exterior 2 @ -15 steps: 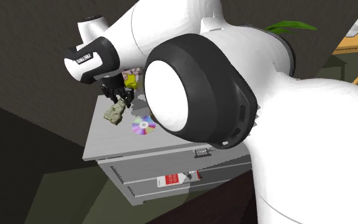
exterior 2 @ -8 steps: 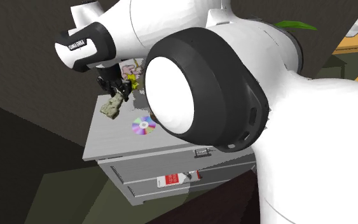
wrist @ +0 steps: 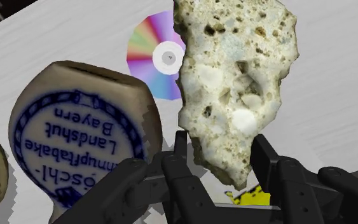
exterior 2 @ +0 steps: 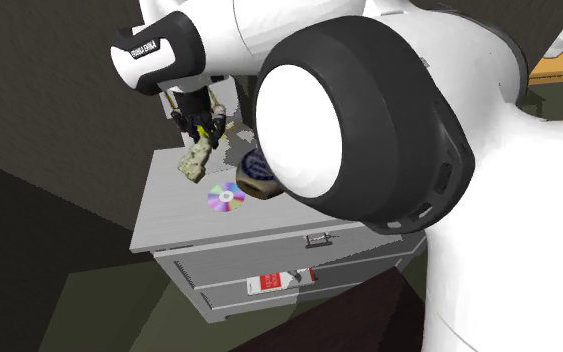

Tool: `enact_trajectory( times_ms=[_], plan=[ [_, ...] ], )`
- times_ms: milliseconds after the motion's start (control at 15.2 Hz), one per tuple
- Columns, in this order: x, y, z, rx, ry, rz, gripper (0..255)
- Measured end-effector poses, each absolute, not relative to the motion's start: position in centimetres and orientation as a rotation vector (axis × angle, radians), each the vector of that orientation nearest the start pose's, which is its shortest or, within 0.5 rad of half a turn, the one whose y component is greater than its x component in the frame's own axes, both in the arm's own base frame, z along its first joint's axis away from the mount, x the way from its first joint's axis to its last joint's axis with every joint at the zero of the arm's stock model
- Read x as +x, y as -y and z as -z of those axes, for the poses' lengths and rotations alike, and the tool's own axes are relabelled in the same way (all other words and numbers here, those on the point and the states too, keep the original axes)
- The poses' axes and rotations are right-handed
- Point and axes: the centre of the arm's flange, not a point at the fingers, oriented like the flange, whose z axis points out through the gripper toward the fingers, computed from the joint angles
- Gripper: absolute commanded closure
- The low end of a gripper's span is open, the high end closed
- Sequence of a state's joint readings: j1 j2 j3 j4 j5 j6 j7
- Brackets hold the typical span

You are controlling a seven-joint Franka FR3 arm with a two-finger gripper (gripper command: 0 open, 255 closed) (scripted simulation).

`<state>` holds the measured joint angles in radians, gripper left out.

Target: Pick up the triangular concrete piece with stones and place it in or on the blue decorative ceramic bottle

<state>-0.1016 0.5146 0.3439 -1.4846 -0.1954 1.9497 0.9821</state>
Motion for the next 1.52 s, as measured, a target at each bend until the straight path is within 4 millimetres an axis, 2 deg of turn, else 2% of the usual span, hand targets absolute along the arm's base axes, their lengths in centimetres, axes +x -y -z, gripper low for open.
enact_trajectory(
  times_ms=[132, 396, 924, 1056, 1518],
  plan=[
    [68.4, -8.5, -38.7, -2.968, -1.093, -0.01, 255],
    [68.0, -3.8, -38.5, -2.968, -1.093, -0.012, 255],
    [67.4, 7.1, -38.6, -2.968, -1.094, -0.011, 255],
    [67.5, 8.3, -37.8, -2.968, -1.093, -0.011, 255],
    [67.4, 8.5, -34.4, -2.969, -1.092, -0.012, 255]
  ],
)
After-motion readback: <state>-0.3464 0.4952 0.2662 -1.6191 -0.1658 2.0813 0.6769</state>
